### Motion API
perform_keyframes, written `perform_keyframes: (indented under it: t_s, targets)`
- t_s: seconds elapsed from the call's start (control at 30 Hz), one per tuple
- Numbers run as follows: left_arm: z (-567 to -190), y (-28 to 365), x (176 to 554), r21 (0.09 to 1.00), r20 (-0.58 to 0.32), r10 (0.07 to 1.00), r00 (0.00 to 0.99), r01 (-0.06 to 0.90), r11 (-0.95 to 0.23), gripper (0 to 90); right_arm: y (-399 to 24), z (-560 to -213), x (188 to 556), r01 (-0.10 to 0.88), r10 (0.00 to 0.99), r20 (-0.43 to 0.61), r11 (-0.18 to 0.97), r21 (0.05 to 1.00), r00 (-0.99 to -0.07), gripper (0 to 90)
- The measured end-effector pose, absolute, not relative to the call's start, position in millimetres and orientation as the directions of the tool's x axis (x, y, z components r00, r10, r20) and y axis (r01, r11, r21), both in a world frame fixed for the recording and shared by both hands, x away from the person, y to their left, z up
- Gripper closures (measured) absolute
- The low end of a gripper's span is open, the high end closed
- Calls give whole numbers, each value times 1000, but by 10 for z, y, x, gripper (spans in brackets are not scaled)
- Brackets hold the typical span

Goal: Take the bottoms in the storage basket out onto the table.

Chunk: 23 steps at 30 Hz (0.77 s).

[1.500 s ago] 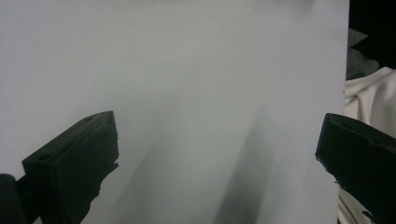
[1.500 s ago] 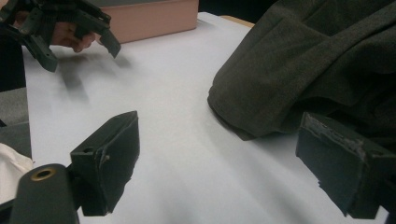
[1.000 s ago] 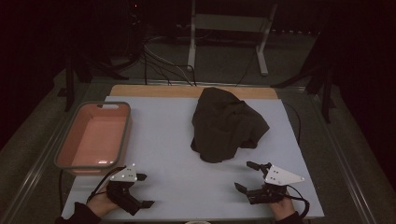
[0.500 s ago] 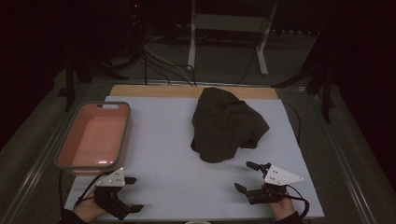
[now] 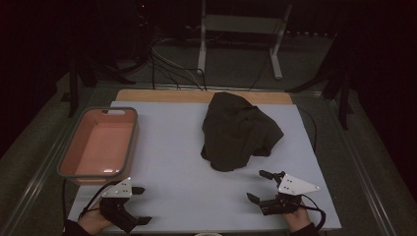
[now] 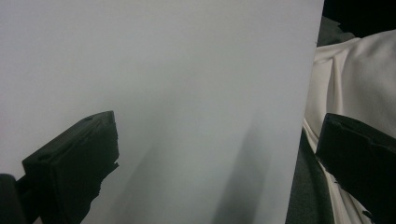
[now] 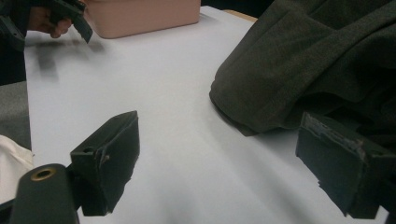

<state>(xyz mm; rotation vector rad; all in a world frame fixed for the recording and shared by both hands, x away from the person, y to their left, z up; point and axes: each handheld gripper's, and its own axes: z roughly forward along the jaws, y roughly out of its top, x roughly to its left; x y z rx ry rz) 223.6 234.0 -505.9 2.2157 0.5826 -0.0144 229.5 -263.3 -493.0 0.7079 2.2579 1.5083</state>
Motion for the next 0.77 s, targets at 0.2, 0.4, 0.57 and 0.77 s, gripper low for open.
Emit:
perform_keyframes:
  t_s: [0.2, 0.4, 0.57, 0.77]
  targets:
    - [-5048, 2337, 2234, 734, -203, 407, 891, 414, -539, 3, -2632, -4937, 2304, 219, 573, -3, 319, 922, -820, 138]
    - [-5056, 2298, 2223, 732, -202, 394, 896, 406, -547, 3, -2629, -4944, 2309, 222, 572, -3, 323, 920, -821, 138]
    - [-5058, 2290, 2220, 730, -197, 395, 897, 403, -552, 4, -2629, -4947, 2309, 222, 573, -6, 328, 918, -820, 138]
    - [-5057, 2285, 2216, 732, -197, 392, 898, 401, -551, 4, -2630, -4949, 2310, 222, 573, -7, 330, 917, -820, 138]
